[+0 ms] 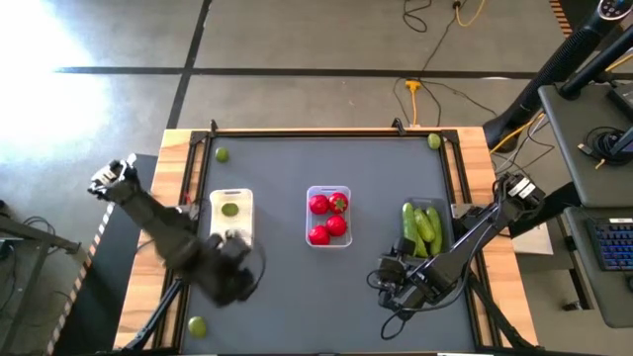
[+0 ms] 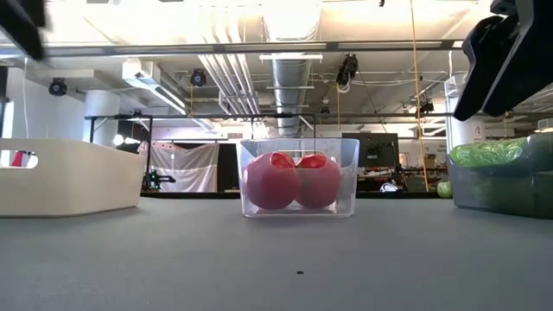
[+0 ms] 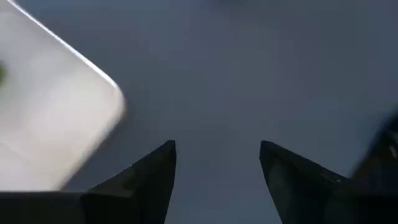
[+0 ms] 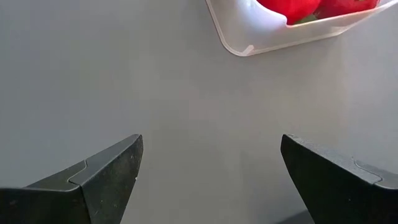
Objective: Sort produce into baskets
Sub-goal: Put the green lime into the white bin
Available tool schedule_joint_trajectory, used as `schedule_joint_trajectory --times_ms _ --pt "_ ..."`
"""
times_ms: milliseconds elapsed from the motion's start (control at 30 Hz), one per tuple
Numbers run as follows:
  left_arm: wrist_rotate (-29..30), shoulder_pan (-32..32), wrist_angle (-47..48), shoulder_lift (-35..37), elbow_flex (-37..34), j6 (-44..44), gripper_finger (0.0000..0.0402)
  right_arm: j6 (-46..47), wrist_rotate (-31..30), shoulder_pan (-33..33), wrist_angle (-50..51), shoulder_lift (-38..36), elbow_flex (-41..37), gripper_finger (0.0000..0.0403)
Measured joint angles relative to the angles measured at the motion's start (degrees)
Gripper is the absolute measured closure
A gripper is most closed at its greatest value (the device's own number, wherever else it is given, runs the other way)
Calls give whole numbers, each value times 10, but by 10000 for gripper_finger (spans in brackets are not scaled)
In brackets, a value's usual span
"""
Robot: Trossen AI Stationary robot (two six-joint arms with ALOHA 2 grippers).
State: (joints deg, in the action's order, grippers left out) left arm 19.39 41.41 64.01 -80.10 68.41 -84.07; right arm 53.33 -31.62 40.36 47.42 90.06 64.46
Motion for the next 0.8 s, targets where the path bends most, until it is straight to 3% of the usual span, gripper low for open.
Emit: schedule_joint_trajectory --times_ms 167,300,567,800 --pt "13 123 3 -66 34 -90 183 7 0 0 -17 0 -13 28" --pt "-8 171 6 -136 59 -148 182 -4 -3 -6 -43 1 -18 28" --pt "-165 177 73 -249 116 -162 154 -94 -16 -35 -134 1 -18 28" --pt "-310 178 114 -278 137 -151 105 -149 -16 -58 -178 1 -18 28"
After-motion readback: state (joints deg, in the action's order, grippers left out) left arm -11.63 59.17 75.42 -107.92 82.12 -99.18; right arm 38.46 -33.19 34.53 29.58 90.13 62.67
